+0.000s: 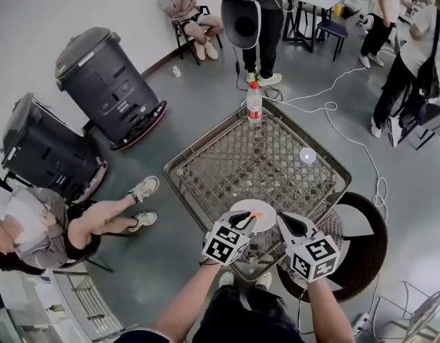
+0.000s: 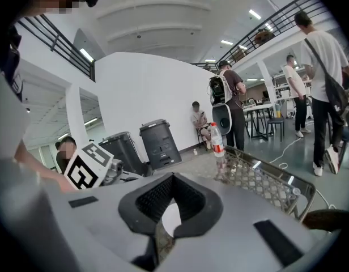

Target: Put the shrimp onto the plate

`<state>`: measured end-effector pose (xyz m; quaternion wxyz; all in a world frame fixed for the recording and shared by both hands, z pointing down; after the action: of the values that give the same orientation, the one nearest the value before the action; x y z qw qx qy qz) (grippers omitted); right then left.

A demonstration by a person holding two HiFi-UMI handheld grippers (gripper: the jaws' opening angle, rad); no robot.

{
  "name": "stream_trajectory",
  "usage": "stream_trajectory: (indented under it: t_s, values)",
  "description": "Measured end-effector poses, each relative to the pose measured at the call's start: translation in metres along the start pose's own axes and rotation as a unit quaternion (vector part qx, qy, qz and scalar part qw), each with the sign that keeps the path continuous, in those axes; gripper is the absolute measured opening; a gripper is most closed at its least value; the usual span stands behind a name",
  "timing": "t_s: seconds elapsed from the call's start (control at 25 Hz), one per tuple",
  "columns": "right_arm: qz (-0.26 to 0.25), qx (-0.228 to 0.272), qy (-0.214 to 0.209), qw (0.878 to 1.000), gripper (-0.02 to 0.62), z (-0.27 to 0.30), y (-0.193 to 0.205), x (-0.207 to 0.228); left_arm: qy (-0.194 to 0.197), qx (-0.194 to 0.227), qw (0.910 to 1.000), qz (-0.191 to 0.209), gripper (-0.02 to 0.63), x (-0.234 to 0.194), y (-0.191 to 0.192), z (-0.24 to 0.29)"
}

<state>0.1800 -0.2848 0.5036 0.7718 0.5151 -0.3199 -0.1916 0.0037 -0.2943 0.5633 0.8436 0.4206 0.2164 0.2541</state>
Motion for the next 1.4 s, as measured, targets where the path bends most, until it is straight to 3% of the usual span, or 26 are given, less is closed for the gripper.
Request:
stream_trajectory:
  t_s: [0.2, 0.32, 0.64, 0.92, 1.4]
  values:
    - [-0.021, 0.04, -0.033, 0.998, 0.005, 0.007, -0.028, -0.024, -0.006, 0.101, 0.9945, -0.027, 0.066, 0.009, -0.033, -0.061]
    - [-0.036, 0.065, -0.053, 0.996, 0.005, 0.011, -0.049, -0.04, -0.025, 0.156, 0.9873, -0.014, 0.009, 0.013, -0.055, -0.095]
    - [-0.05, 0.127, -0.088, 0.987, 0.005, 0.006, -0.09, -0.084, -0.018, 0.253, 0.9672, -0.001, 0.009, 0.026, -0.088, -0.161]
    - [-0.065, 0.143, -0.095, 0.983, 0.005, -0.002, -0.106, -0.105, -0.006, 0.275, 0.9615, -0.003, 0.009, 0.033, -0.099, -0.183]
    - [-0.062, 0.155, -0.087, 0.982, 0.005, -0.012, -0.107, -0.11, 0.012, 0.281, 0.9596, 0.003, 0.009, 0.042, -0.103, -0.186]
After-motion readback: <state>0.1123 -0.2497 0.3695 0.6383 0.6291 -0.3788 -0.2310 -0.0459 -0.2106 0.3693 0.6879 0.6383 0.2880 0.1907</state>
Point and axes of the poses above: the fingertips, and each gripper's own axes: z forward along the fingers, x to its right, y out of its underside, the point moved 9 cm from there along -z, backward along the fingers, and after that the axes turned 7 degrees about x, right-handed, at the moved point
